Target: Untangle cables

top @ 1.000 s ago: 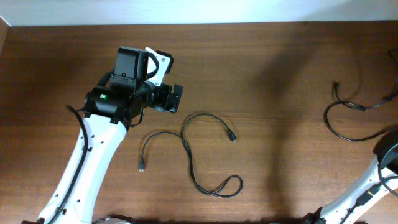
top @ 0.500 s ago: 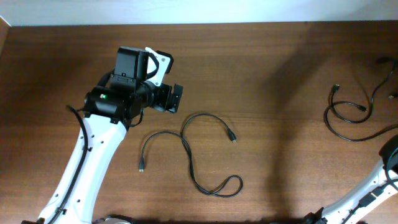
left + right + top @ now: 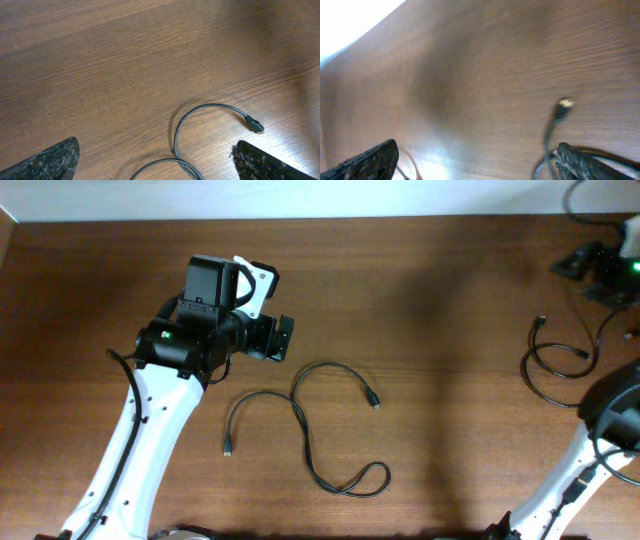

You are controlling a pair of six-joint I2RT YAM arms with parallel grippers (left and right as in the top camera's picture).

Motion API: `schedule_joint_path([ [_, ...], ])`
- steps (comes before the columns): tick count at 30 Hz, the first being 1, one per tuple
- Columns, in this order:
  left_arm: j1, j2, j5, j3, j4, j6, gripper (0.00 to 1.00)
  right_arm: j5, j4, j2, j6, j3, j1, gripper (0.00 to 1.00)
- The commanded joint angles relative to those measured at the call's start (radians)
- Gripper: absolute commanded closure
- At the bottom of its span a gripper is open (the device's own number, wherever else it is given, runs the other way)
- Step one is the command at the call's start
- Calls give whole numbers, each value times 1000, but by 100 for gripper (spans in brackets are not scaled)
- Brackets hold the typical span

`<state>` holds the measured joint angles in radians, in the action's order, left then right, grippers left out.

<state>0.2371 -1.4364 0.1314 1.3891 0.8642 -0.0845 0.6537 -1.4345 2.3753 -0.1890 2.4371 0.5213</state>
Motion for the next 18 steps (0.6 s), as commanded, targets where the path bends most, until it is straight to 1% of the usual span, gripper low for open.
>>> schedule_joint_path([
  [1,2,14,14,5,-2,2,1,-37,-45,-11,-66,0,-114,1],
  [2,2,14,14,5,-2,2,1,-38,-71,-11,-66,0,-185,1],
  [7,2,14,14,5,-2,2,1,-45,-132,-11,-65,0,-393,0],
  [9,2,14,14,5,-2,2,1,-119,-155,-11,-65,-1,-488,0],
  [10,2,14,14,5,-2,2,1,-181,-161,-11,-65,0,-534,0],
  [11,2,14,14,5,-2,2,1,-266,-168,-12,-34,0,-571,0],
  [13,2,14,14,5,-2,2,1,-406,-219,-15,15,0,-609,0],
  [14,2,14,14,5,-2,2,1,-429,-265,-22,29,0,-613,1],
  [15,2,14,14,5,-2,2,1,-447,-265,-39,75,-1,-610,1],
  [16,2,14,14,5,-2,2,1,-488,-265,-68,116,-2,-606,1],
  [18,2,14,14,5,-2,2,1,-512,-265,-169,139,-16,-606,1],
])
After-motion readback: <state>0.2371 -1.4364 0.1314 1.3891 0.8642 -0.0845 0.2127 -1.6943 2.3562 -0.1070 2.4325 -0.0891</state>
